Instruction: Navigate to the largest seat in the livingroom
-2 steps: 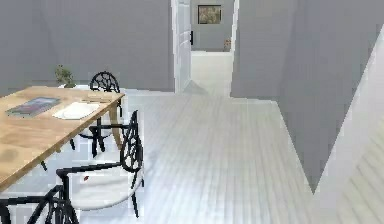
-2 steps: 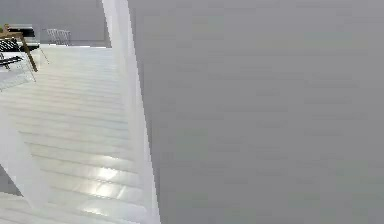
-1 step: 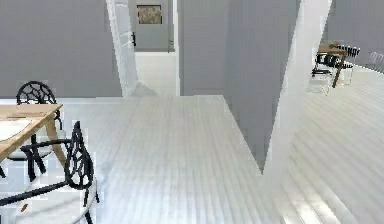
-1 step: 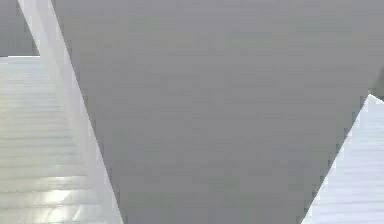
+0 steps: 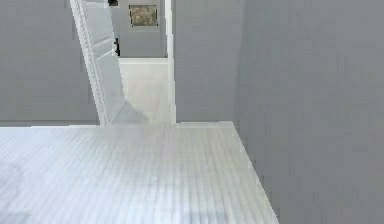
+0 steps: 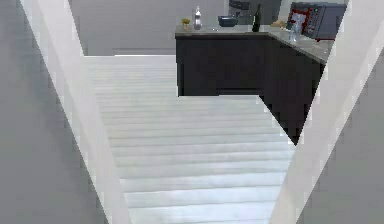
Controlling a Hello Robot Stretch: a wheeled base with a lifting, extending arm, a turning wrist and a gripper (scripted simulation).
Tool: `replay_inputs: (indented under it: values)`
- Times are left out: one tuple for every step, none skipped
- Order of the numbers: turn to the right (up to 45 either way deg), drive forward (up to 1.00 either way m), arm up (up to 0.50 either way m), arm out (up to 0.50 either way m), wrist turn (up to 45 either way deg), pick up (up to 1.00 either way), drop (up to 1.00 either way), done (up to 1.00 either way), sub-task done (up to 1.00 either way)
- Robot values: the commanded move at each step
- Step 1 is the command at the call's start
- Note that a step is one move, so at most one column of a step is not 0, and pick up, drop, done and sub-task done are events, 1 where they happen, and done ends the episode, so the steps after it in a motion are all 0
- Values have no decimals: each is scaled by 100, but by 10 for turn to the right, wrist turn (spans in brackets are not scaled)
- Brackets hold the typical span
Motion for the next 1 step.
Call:
replay_inputs:
  values:
    - [60, 0, 0, 0, 0, 0, 0, 0, 0]
